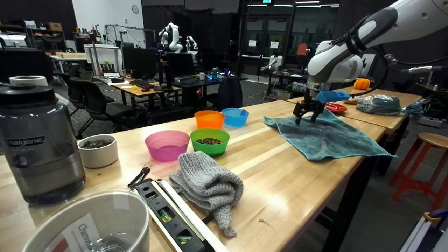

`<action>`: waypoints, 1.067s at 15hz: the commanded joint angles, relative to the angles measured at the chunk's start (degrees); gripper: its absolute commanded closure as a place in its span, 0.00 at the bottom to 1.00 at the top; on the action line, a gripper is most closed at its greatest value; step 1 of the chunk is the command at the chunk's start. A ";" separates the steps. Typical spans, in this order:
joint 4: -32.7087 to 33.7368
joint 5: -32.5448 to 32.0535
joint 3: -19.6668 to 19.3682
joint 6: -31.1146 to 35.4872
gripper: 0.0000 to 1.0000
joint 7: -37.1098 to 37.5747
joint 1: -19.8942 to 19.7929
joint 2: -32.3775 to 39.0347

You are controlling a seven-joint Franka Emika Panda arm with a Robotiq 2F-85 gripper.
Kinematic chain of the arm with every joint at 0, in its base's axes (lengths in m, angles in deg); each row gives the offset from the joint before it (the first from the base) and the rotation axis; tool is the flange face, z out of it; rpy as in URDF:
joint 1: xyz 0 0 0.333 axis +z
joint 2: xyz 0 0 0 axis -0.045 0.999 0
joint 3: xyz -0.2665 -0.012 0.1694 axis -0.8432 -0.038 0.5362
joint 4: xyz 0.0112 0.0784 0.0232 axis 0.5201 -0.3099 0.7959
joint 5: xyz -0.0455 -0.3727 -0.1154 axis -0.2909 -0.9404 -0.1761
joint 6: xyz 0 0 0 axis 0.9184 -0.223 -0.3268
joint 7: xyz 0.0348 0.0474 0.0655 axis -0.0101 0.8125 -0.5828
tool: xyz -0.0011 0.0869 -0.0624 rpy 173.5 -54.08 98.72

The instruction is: Unfold the blue cloth

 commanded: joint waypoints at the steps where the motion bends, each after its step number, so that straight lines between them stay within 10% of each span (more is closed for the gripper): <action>1: 3.22 2.82 0.09 -1.45 0.00 -2.13 0.07 2.42; 16: 11.92 2.88 2.15 -3.45 0.00 -1.42 0.64 9.60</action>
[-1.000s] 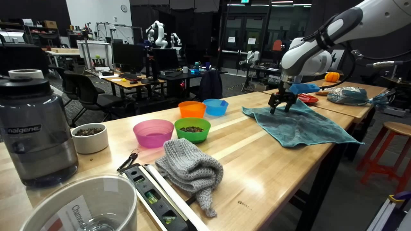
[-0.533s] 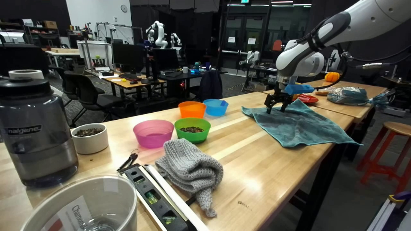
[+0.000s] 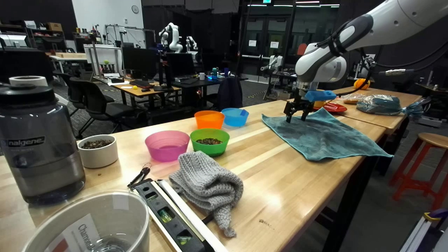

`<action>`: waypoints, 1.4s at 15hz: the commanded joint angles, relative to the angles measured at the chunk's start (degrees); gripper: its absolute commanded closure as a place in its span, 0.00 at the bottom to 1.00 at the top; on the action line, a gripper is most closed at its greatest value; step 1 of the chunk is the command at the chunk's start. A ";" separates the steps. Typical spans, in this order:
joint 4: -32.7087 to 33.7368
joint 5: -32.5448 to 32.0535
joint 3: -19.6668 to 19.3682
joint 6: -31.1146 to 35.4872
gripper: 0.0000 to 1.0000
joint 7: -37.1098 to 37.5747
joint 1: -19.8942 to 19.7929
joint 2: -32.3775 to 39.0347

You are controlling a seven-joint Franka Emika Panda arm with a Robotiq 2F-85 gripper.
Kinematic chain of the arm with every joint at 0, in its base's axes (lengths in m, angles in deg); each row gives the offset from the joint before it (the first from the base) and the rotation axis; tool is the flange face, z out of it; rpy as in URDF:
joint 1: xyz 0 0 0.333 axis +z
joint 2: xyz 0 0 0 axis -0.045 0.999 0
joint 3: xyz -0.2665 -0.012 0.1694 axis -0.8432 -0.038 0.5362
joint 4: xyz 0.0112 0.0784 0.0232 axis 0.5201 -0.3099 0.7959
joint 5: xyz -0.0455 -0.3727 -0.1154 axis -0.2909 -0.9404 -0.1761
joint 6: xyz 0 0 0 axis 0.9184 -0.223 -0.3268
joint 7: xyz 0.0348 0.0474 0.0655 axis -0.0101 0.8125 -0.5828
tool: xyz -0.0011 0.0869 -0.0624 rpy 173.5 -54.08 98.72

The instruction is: Unfold the blue cloth

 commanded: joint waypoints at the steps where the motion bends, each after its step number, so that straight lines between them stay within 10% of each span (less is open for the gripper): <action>1: 3.71 0.95 1.04 -1.32 0.00 -0.39 0.73 2.43; 21: 4.19 1.49 2.14 -5.74 0.00 0.72 1.63 -5.16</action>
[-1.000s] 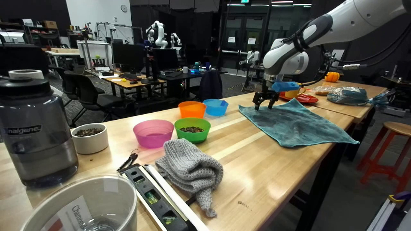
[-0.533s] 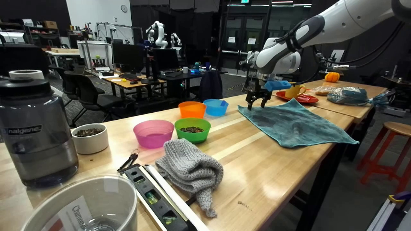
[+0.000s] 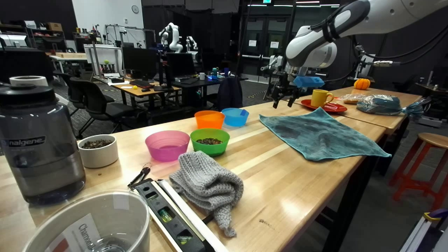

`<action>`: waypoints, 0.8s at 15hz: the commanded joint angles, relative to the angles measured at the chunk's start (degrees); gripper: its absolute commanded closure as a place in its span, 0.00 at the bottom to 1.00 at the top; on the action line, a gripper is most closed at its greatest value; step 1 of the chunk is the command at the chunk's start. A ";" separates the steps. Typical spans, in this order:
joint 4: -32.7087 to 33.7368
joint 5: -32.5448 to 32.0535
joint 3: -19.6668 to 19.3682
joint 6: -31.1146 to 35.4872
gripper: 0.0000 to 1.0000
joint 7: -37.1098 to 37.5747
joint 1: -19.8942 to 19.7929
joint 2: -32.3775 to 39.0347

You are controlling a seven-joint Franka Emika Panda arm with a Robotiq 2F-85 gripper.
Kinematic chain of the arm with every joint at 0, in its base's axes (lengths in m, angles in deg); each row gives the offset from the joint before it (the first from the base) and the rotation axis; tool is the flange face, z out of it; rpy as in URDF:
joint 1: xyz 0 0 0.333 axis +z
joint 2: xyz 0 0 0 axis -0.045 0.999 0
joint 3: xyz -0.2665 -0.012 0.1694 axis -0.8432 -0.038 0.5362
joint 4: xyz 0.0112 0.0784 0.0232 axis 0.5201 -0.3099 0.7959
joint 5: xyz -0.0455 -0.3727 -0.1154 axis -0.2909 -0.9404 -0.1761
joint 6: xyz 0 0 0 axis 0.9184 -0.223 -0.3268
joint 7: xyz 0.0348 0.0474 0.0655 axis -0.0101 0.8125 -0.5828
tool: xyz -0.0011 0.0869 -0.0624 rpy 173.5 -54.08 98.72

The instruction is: Unfold the blue cloth

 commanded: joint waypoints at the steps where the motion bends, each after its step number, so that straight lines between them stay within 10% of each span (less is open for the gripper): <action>1: -3.74 -0.19 -1.21 -4.44 0.00 0.63 -0.19 -5.70; 12: -6.98 1.01 -4.27 -8.30 0.00 0.04 -1.69 -5.31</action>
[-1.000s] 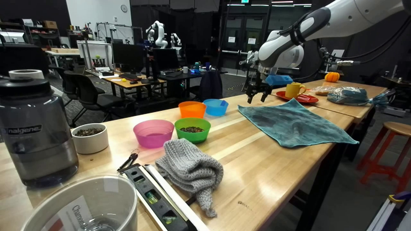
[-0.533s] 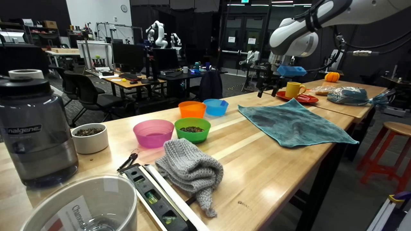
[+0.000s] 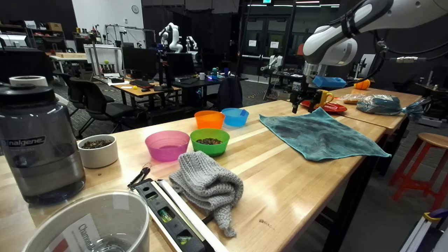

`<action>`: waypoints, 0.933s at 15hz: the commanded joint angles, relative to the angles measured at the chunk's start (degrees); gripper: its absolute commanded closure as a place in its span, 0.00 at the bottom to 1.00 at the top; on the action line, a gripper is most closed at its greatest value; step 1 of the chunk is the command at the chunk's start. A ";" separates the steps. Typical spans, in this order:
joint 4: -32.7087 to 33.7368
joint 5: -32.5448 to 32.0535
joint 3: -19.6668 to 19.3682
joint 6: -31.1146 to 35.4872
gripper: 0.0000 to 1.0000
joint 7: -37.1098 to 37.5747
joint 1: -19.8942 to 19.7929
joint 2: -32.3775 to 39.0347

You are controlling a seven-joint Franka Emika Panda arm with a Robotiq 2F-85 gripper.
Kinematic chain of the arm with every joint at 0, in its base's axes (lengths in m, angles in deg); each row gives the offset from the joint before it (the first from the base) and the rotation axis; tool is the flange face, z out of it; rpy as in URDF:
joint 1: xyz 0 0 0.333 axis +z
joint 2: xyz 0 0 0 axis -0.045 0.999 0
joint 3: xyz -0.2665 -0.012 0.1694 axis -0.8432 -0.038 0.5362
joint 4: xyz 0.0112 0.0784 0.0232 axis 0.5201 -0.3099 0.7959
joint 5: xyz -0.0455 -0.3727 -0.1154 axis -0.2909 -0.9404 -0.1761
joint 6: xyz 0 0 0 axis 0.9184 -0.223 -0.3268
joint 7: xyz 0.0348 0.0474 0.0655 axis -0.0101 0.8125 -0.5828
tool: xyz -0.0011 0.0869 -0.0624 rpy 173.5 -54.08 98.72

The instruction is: Unfold the blue cloth

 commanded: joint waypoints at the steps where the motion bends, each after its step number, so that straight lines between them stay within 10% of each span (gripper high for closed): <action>1: -0.44 1.01 -0.31 0.37 0.00 -0.02 -0.22 1.22; 14: 5.13 1.88 -0.07 0.95 0.00 0.34 -0.97 9.80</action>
